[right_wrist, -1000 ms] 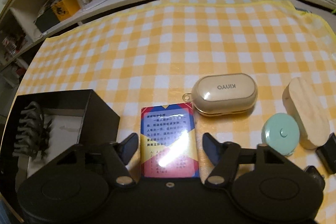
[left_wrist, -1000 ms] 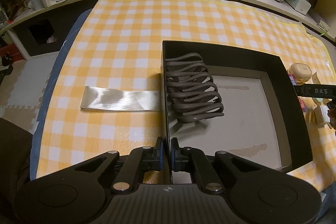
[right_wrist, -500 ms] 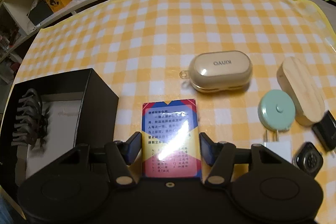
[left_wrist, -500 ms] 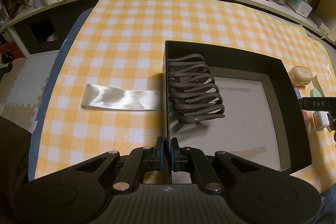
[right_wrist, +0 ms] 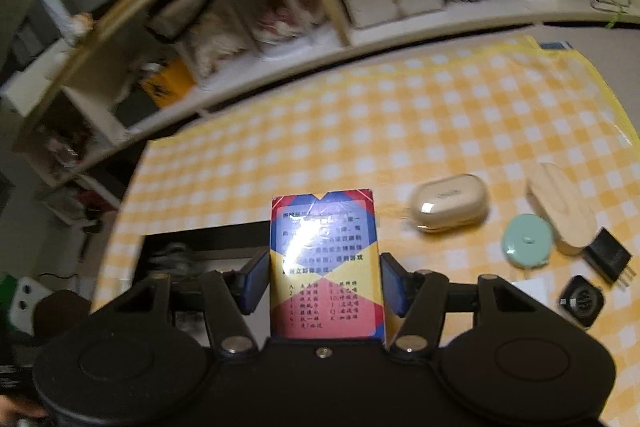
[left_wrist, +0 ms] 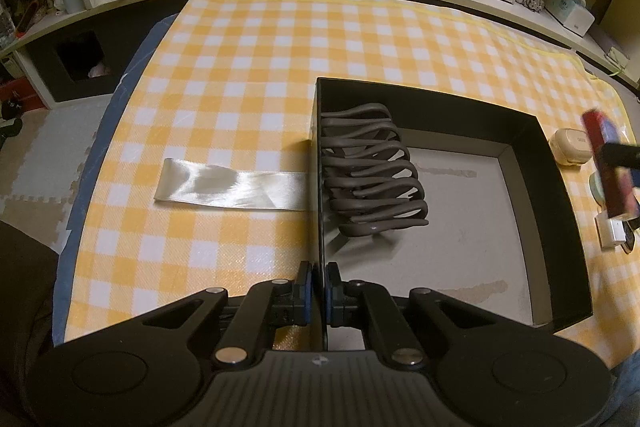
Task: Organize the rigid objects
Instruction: 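Lower the card pack into the black box beside the organizer, open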
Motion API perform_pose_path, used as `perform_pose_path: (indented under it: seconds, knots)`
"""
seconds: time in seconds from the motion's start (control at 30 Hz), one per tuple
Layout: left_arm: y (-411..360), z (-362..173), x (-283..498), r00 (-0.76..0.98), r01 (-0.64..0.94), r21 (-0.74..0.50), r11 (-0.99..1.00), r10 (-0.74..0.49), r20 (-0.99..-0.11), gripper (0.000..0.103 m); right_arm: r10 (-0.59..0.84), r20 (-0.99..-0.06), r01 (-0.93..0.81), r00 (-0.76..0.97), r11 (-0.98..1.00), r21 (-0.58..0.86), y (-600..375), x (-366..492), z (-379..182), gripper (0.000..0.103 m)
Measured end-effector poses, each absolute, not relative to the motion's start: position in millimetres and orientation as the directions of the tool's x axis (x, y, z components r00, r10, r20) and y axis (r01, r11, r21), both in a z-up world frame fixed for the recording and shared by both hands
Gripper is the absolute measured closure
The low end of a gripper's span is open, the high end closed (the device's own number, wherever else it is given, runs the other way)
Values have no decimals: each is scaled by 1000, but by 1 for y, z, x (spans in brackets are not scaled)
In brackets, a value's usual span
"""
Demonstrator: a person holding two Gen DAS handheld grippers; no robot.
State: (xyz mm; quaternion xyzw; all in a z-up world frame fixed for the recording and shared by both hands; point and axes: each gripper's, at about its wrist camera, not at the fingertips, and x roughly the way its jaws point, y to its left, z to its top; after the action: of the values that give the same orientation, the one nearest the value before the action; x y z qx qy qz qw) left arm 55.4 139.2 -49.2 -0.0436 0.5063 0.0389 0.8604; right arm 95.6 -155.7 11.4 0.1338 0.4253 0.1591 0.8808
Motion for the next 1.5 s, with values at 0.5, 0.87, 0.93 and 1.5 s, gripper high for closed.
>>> perform_pose_path:
  seconds: [0.5, 0.87, 0.93, 1.5]
  knots:
    - [138, -48, 54, 489, -108, -35, 993, 23, -872, 96, 348, -812, -173, 468, 937, 302, -34, 119, -26, 43]
    - [139, -51, 52, 496, -105, -62, 993, -2, -868, 95, 370, -812, -128, 451, 928, 351, -21, 129, -49, 36]
    - [139, -51, 53, 496, -106, -69, 992, -7, -868, 95, 378, -816, -133, 438, 925, 357, -25, 127, -47, 44]
    - [141, -51, 54, 494, -111, -72, 991, -8, -869, 95, 354, -854, -143, 382, 935, 324, -28, 130, -59, 71]
